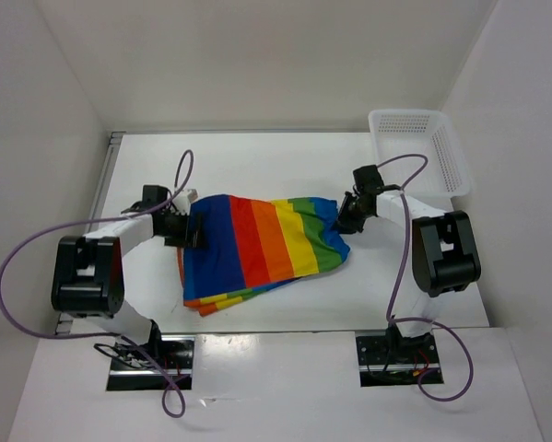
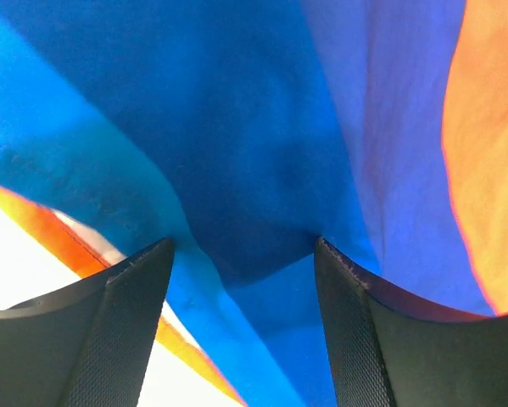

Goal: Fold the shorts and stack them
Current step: Fold the shorts

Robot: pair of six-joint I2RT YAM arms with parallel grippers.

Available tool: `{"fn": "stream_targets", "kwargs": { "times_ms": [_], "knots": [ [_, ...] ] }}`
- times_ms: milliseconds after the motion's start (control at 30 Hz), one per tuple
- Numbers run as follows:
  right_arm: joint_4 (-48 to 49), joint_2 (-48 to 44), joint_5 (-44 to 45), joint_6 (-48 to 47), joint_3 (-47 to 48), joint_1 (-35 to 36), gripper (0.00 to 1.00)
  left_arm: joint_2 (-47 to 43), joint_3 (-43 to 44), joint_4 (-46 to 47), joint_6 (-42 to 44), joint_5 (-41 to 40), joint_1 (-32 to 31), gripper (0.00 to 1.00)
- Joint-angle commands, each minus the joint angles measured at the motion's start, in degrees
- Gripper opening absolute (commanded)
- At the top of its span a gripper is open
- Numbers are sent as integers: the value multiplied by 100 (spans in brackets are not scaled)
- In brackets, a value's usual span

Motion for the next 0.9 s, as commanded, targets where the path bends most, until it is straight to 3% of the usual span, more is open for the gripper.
{"fn": "stream_targets", "kwargs": {
  "times_ms": [0,133,200,233,267,367,400,500,633,867],
  "knots": [
    [238,-135,-150,116,-327,182,21,849,437,425,45,-44,-18,75],
    [553,-320,-413,239,-573,401,20,1473,1359,539,45,-192,-18,75],
    [554,-407,-563,239,-478,490,28,1728,1948,469,45,-254,43,77],
    [467,-469,-564,169,-390,577,34,1781,2124,469,45,-203,95,78],
    [362,-470,-416,99,-310,578,58,1782,2265,416,45,-150,96,78],
    [18,-934,390,37,-178,631,90,1589,2696,276,45,-79,254,78],
    [18,-1057,603,-24,-178,631,93,1519,2802,206,45,-79,254,81],
    [-35,-1217,939,-77,-178,631,95,1238,3127,-49,45,-1,316,83],
    [-35,-437,685,-130,-55,578,92,773,3181,-208,45,246,316,84],
    [658,74,245,-16,-230,578,65,350,2917,-375,45,545,316,85]
  ]
}}
